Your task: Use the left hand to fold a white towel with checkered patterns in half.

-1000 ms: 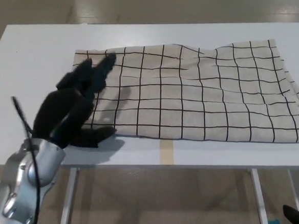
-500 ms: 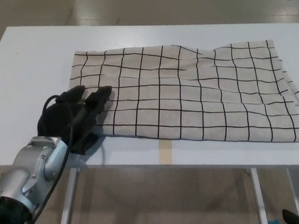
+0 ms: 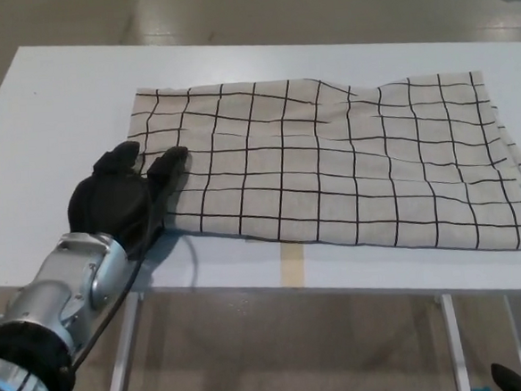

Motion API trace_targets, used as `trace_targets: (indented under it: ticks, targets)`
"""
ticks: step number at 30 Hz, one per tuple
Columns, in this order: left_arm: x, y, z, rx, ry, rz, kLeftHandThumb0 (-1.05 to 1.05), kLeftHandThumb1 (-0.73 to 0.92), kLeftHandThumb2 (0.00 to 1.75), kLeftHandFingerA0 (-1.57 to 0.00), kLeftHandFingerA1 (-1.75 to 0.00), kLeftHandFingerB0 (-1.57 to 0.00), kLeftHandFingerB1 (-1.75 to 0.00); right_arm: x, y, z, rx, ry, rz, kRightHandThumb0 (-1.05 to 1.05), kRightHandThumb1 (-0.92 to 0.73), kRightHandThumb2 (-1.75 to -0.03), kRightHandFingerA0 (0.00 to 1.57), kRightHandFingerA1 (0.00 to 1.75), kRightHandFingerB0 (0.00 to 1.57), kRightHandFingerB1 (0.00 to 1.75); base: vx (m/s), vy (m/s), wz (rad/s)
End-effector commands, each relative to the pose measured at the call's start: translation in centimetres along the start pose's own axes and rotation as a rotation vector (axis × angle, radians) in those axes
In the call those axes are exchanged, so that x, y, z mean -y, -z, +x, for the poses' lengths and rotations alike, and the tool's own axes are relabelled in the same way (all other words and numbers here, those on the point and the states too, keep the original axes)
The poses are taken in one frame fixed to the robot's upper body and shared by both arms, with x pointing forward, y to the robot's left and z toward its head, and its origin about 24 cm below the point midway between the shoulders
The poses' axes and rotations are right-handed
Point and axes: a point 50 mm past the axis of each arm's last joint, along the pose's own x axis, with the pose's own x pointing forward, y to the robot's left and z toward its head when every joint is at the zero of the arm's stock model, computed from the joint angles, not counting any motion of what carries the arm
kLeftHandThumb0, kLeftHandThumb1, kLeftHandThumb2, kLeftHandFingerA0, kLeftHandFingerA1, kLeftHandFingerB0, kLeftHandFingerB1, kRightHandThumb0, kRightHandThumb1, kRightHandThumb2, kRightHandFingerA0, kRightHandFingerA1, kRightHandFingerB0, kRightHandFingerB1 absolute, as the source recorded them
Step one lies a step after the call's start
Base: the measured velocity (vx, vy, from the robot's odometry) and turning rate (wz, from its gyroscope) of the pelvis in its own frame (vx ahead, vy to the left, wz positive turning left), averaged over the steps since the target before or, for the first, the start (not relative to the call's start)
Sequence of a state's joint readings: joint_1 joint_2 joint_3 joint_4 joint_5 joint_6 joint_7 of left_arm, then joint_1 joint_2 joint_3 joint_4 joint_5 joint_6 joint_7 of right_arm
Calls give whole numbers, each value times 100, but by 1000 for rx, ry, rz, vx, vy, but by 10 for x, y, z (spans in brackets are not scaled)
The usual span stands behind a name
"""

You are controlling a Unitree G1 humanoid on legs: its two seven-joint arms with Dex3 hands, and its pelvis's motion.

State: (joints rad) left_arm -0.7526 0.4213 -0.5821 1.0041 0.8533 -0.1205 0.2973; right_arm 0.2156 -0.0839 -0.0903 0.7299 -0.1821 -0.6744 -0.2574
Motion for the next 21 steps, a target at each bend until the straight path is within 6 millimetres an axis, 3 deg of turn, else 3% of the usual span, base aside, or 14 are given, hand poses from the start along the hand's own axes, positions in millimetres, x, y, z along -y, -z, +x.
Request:
trace_targets:
  ticks: [1, 2, 3, 4, 5, 6, 8, 9, 10, 14, 15, 16, 17, 21]
  targets:
    - [13, -16, 3, 53, 4, 140, -41, 51, 65, -23, -35, -22, -35, 5, -1, -2, 23, 12, -1, -35, -78, -63, 36, 49, 34, 45, 0, 0, 0]
    - [12, -20, 5, 72, -23, 174, -36, 54, 57, -62, -41, -57, -39, 4, -1, -3, 21, 9, 11, -36, -78, -63, 36, 49, 33, 45, 0, 0, 0]
    - [11, -20, 5, 75, -26, 178, -36, 54, 57, -62, -41, -57, -39, 4, -1, -3, 21, 8, 13, -36, -78, -63, 36, 49, 33, 45, 0, 0, 0]
    - [10, -22, 6, 96, -66, 177, -34, 55, 57, -90, -89, -88, -80, 3, -1, -4, 19, 8, 25, -35, -78, -62, 36, 49, 33, 45, 0, 0, 0]
    - [10, -22, 6, 96, -66, 177, -34, 55, 57, -90, -89, -88, -80, 3, -1, -4, 19, 8, 25, -35, -78, -62, 36, 49, 33, 45, 0, 0, 0]
    - [7, -27, 8, 105, -98, 152, -41, 56, 52, -70, -167, -68, -149, 1, -2, -3, 21, 10, 38, -34, -78, -63, 35, 49, 33, 45, 0, 0, 0]
    - [7, -34, 10, 105, -116, 126, -27, 58, 53, -65, -172, -74, -152, 2, -3, -1, 22, 15, 42, -34, -78, -63, 35, 49, 33, 45, 0, 0, 0]
    - [8, -36, 10, 103, -114, 123, -27, 59, 50, -61, -175, -80, -134, 3, -3, -1, 23, 18, 40, -34, -78, -63, 35, 49, 33, 45, 0, 0, 0]
    - [9, -38, 11, 98, -99, 115, -25, 58, 50, -60, -175, -100, -83, 6, -3, -1, 25, 21, 33, -34, -78, -63, 35, 49, 33, 45, 0, 0, 0]
    - [11, -42, 12, 89, -67, 113, -30, 55, 51, -68, -170, -93, -54, 11, -4, 2, 34, 24, 15, -35, -78, -62, 36, 49, 34, 45, 0, 0, 0]
    - [11, -41, 12, 93, -72, 120, -25, 56, 51, -68, -174, -101, -76, 11, -5, 2, 35, 24, 15, -35, -78, -62, 36, 49, 34, 45, 0, 0, 0]
    - [11, -41, 12, 96, -75, 124, -25, 56, 51, -68, -174, -101, -76, 11, -5, 2, 35, 24, 15, -35, -78, -62, 36, 49, 34, 45, 0, 0, 0]
    - [6, -37, 14, 90, -84, 140, -28, 62, 56, -82, -173, -64, -154, 9, -7, 6, 39, 23, 23, -35, -78, -62, 36, 49, 33, 44, 0, 0, 0]
    - [-3, -24, 15, 74, -111, 142, -20, 60, 52, -71, -175, -61, -164, 13, -5, 5, 33, 28, 20, -36, -79, -63, 37, 49, 34, 45, 0, 0, 0]
